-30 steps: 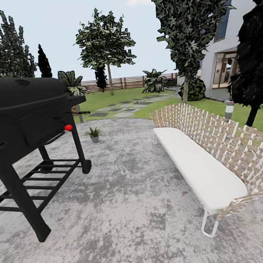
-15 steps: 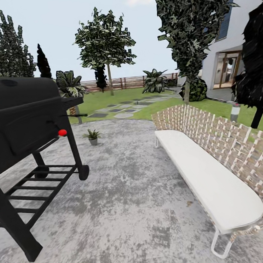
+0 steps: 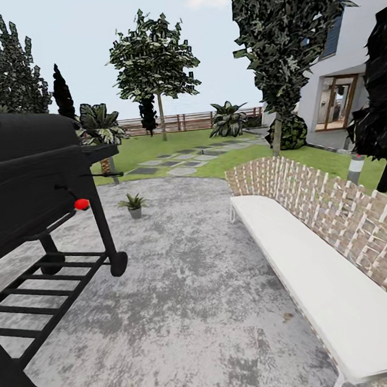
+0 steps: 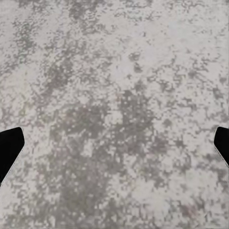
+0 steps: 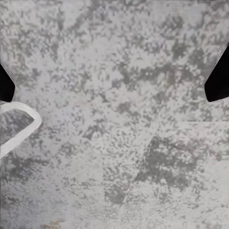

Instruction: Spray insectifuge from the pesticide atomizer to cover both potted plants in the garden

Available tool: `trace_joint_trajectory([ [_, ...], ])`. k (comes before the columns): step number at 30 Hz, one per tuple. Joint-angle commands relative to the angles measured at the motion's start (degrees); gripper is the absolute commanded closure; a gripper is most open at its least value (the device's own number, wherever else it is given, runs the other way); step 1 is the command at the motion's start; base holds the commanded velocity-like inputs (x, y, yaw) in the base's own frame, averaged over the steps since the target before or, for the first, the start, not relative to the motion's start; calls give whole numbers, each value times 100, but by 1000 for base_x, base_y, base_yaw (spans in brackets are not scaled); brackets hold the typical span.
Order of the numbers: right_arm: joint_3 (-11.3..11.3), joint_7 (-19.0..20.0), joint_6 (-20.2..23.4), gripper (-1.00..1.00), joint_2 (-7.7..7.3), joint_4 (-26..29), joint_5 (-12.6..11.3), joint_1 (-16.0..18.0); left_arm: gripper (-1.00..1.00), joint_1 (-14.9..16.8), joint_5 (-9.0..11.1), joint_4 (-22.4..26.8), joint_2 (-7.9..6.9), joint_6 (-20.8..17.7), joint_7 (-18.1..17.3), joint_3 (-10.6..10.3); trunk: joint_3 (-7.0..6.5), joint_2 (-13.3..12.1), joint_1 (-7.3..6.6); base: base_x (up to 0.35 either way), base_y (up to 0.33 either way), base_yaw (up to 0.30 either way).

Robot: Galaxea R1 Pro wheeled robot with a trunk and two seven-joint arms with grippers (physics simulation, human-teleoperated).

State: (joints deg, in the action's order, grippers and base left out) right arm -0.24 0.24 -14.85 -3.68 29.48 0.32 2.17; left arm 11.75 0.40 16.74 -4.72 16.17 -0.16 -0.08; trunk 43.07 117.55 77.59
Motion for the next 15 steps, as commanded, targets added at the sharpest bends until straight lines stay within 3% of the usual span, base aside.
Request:
trace_joint_trajectory([
  [1, -2, 3, -18, -100, 4, -4, 3, 3, -100, 5, 4, -4, -1, 18, -2, -1, 6, 2, 3, 337, 0, 0],
  [15, 4, 8, -187, -100, -1, 23, 3, 3, -100, 3, 4, -4, -2, 20, -2, -1, 6, 2, 3, 338, 0, 0],
])
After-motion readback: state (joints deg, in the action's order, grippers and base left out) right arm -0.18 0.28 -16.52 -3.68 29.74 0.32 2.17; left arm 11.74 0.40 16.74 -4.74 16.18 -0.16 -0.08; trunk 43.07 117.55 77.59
